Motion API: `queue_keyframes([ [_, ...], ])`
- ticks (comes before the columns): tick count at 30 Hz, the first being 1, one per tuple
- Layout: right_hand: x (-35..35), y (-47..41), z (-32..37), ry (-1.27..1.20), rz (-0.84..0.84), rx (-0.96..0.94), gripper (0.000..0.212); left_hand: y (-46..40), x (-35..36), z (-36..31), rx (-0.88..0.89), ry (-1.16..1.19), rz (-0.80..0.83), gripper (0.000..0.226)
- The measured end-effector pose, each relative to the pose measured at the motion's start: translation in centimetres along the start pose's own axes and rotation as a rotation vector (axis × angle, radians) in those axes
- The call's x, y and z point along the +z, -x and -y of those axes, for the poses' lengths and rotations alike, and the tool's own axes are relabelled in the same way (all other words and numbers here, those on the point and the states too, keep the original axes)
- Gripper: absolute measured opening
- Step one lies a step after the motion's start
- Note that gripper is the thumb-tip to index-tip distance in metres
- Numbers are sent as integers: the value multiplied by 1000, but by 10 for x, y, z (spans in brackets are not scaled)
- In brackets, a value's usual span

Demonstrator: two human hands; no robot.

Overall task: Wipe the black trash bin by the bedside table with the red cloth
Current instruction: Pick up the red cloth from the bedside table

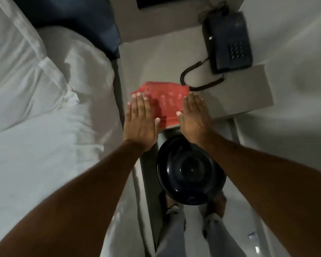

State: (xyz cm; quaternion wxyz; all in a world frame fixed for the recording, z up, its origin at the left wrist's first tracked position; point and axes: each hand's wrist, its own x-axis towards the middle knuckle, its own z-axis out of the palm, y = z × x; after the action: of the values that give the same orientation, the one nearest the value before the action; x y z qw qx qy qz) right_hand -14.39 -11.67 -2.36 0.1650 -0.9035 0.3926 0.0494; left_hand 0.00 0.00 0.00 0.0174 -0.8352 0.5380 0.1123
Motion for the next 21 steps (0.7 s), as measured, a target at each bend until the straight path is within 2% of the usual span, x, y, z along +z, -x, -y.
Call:
queue_keyframes([
  [4, 20, -15, -2, -89, -39, 100, 56, -17, 22, 1, 45, -28, 14, 71],
  [7, 20, -31, 5, -251, -88, 292, 41, -30, 33, 3, 101, -28, 62, 70],
  [9, 13, -43, 12, -402, -102, 433, 39, -39, 39, 4, 156, -14, 147, 69],
  [11, 10, -56, 17, -620, -132, 602, 49, -44, 51, 4, 201, 18, 271, 69],
  [13, 6, -67, 18, -955, -120, 839, 62, -46, 59, 5, 217, 38, 353, 72],
  [14, 4, -71, 18, -1135, -83, 912, 61, -46, 61, 7, 223, 37, 369, 73],
  [15, 3, -74, 17, -1264, -29, 920, 53, -46, 61, 10, 234, 28, 380, 73],
  [17, -2, -66, 15, -1364, 16, 845, 30, -41, 59, 12, 267, 12, 394, 73],
  [21, -24, -17, 14, -1455, -40, 696, 4, -8, 52, -5, 347, 36, 304, 71],
])
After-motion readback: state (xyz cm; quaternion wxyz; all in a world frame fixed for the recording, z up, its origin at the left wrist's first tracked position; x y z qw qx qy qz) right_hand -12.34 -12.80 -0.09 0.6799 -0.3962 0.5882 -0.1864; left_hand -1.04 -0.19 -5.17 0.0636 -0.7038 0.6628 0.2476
